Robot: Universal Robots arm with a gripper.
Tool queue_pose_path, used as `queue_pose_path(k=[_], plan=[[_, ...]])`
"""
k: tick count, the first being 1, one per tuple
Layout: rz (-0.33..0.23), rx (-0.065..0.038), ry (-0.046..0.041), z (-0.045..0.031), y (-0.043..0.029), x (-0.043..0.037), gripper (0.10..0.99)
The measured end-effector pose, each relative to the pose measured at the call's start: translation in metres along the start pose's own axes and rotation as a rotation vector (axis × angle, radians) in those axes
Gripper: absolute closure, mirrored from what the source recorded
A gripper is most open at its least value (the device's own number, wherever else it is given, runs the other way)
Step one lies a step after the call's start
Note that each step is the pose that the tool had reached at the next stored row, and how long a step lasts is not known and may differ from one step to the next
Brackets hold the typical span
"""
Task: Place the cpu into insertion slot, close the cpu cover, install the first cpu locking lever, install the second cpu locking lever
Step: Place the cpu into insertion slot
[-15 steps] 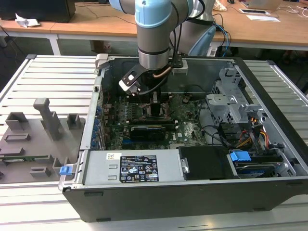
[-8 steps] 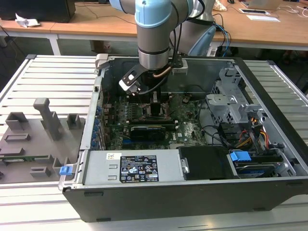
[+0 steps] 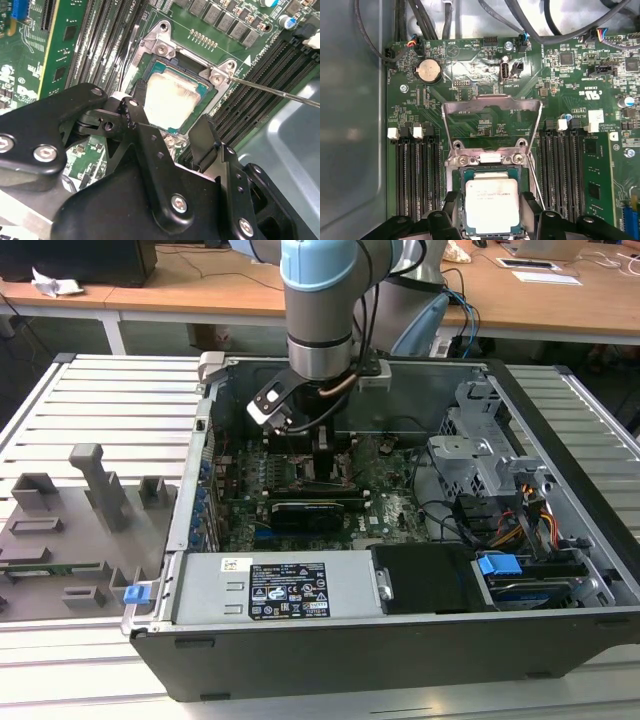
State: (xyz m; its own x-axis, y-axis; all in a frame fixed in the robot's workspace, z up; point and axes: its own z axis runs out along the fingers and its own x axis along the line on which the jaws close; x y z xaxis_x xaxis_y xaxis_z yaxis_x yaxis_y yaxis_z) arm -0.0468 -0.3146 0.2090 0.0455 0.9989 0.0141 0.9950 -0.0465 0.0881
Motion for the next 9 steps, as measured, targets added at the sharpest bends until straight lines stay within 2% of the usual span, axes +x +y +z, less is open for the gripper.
queue_pose_path(k=[3,6,7,8,9], plan=[[0.000,0.001,0.0000,-0.0049,0.0005,0.0001,0.490],[0.000,0.002,-0.0001,-0.0096,0.0012,0.0001,0.682],[0.000,0.003,-0.0001,-0.0101,0.0016,0.0002,0.682],[0.000,0.004,0.0000,-0.0103,0.0019,0.0002,0.800],[0.000,0.005,0.0001,-0.0103,0.0021,0.0000,0.800]])
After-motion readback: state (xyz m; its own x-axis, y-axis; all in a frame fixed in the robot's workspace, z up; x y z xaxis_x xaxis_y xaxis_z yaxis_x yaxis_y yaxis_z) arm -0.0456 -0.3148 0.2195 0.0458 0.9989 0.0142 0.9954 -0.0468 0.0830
